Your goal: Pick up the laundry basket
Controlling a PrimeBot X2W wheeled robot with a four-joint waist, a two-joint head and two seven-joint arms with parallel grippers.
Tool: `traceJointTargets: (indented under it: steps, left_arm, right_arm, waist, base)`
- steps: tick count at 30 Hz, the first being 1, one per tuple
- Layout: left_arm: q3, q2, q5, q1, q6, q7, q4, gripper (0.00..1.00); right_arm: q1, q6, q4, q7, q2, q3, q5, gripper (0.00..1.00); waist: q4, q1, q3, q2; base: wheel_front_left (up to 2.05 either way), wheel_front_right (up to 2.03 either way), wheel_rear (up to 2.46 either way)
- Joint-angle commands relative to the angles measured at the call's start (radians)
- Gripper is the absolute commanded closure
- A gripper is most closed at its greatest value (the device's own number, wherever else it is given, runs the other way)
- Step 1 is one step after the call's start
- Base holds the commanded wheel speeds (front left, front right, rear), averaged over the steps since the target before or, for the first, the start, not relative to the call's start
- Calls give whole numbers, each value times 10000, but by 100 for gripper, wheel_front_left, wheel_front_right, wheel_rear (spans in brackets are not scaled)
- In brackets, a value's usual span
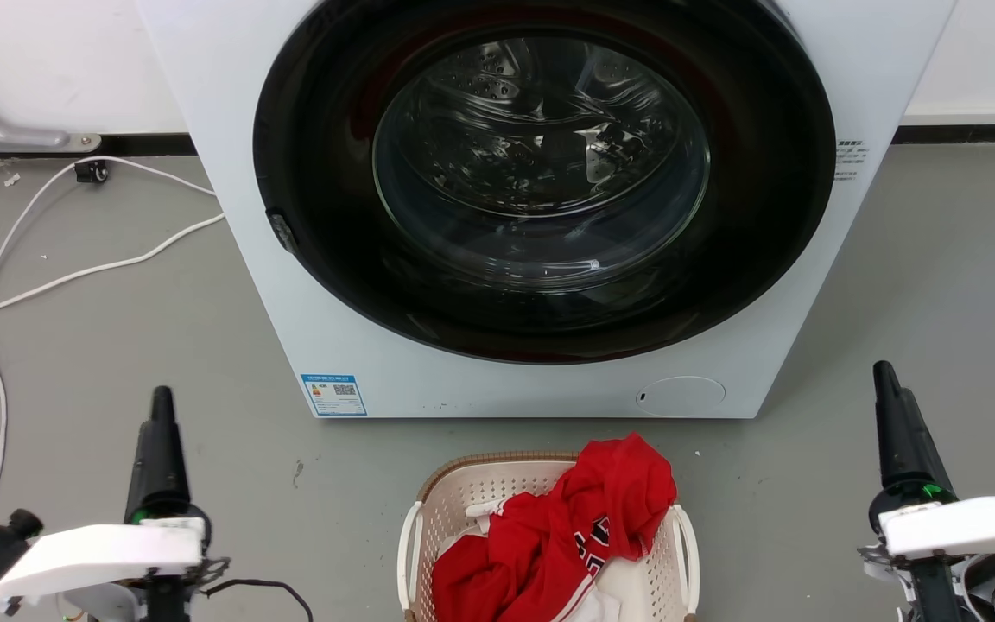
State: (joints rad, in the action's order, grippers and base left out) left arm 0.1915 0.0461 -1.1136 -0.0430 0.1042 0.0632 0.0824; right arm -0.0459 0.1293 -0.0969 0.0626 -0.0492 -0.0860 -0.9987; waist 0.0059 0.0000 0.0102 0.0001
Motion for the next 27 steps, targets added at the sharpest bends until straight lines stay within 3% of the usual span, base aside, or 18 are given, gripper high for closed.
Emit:
traceJointTargets:
  steps: [1,12,19,27]
  left_arm:
    - [-148,35,531,47,-86,97,-359,0]
    - [-1559,39,3815,478,-107,446,-1164,0]
    - [-2159,73,5458,623,-451,656,-1232,0]
    - [-2868,435,6623,695,-985,865,-1147,0]
  right_arm:
    - [-193,16,253,106,-27,75,641,0]
    - [36,17,656,457,-26,441,3428,0]
    - [221,19,657,656,-25,597,4480,0]
    - [376,19,405,878,-24,565,5554,0]
  waist:
    - [0,0,7,-1]
    - [-34,0,18,-1]
    - [-58,0,13,-1]
    - [-81,0,20,-1]
  base:
    - [0,0,0]
    - [0,0,0]
    - [0,0,0]
    - [0,0,0]
